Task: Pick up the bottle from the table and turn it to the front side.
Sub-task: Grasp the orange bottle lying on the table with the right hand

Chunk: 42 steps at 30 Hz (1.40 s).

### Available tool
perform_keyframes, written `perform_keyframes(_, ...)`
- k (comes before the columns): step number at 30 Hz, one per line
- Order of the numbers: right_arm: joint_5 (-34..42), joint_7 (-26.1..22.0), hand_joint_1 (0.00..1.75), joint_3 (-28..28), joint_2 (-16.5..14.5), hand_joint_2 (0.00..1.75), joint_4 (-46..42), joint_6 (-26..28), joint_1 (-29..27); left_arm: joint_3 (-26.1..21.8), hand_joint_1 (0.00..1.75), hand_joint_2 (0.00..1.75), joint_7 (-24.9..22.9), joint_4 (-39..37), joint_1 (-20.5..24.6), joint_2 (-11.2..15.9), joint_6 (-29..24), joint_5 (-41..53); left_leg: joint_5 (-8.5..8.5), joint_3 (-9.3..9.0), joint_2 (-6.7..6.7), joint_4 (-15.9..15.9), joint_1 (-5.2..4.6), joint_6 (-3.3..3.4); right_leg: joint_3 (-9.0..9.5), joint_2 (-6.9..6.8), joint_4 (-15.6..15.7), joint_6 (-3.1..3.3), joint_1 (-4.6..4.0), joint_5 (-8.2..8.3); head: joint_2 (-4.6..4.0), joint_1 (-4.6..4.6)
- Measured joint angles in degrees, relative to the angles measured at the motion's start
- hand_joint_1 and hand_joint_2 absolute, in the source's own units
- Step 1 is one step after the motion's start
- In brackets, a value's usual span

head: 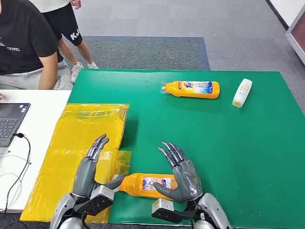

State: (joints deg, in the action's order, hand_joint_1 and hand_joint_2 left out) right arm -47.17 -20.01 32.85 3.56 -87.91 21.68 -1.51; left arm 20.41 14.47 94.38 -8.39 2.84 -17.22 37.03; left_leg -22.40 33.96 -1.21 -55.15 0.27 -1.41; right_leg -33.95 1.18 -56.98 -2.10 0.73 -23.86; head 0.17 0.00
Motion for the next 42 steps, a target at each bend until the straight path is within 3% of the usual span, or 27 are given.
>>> perform_keyframes(6, -1.36, 1.30, 0.00, 0.01, 0.04, 1.75, 0.04, -1.01, 0.03, 0.00, 0.00, 1.75, 0.01, 0.00, 0.00, -0.04, -0.02, -0.11, 0.00, 0.00, 0.00, 0.00, 0.00, 0.00, 0.00, 0.00, 0.00, 0.00, 0.00, 0.00, 0.00, 0.00)
perform_keyframes(15, -5.07, 6.03, 0.00, 0.30, 1.60, 1.75, 0.85, -7.57, 0.48, 0.01, 0.00, 1.75, 0.11, -0.03, 0.00, -0.07, -0.03, -0.43, 0.00, 0.00, 0.00, 0.00, 0.00, 0.00, 0.01, 0.00, 0.00, 0.00, 0.00, 0.00, 0.00, 0.00)
perform_keyframes(19, -4.62, 8.67, 0.00, 1.36, 3.46, 1.75, 1.24, -15.68, 1.23, -0.02, 0.00, 1.75, 0.32, -0.18, 0.02, -0.05, -0.10, -0.73, 0.00, 0.01, 0.00, 0.00, 0.00, 0.00, 0.01, 0.00, 0.00, -0.01, 0.00, 0.01, 0.00, 0.00)
perform_keyframes(23, -3.07, 9.52, 0.00, 3.96, 7.44, 1.75, 1.95, -21.94, 2.86, -0.05, 0.00, 1.75, 0.97, -0.71, 0.28, -0.03, 0.00, -1.27, 0.01, 0.01, -0.01, -0.01, 0.00, 0.02, 0.01, -0.01, 0.00, -0.03, 0.01, 0.02, 0.00, 0.02)
perform_keyframes(30, -2.95, 10.08, 0.00, 6.16, 10.66, 1.75, 2.16, -22.22, 4.40, -0.05, 0.00, 1.75, 1.22, -1.63, 0.51, -0.02, -0.01, -1.55, 0.01, 0.00, -0.01, -0.02, -0.01, 0.02, 0.02, 0.00, 0.01, -0.03, 0.01, 0.03, 0.00, 0.01)
perform_keyframes(42, -3.36, 11.54, 0.00, 7.90, 11.44, 1.75, 2.44, -23.64, 6.00, -0.04, 0.00, 1.75, 1.21, -2.49, 0.78, -0.02, -0.02, -1.73, 0.02, -0.02, 0.00, -0.02, -0.01, 0.02, 0.03, 0.01, 0.01, -0.04, 0.01, 0.07, 0.00, 0.00)
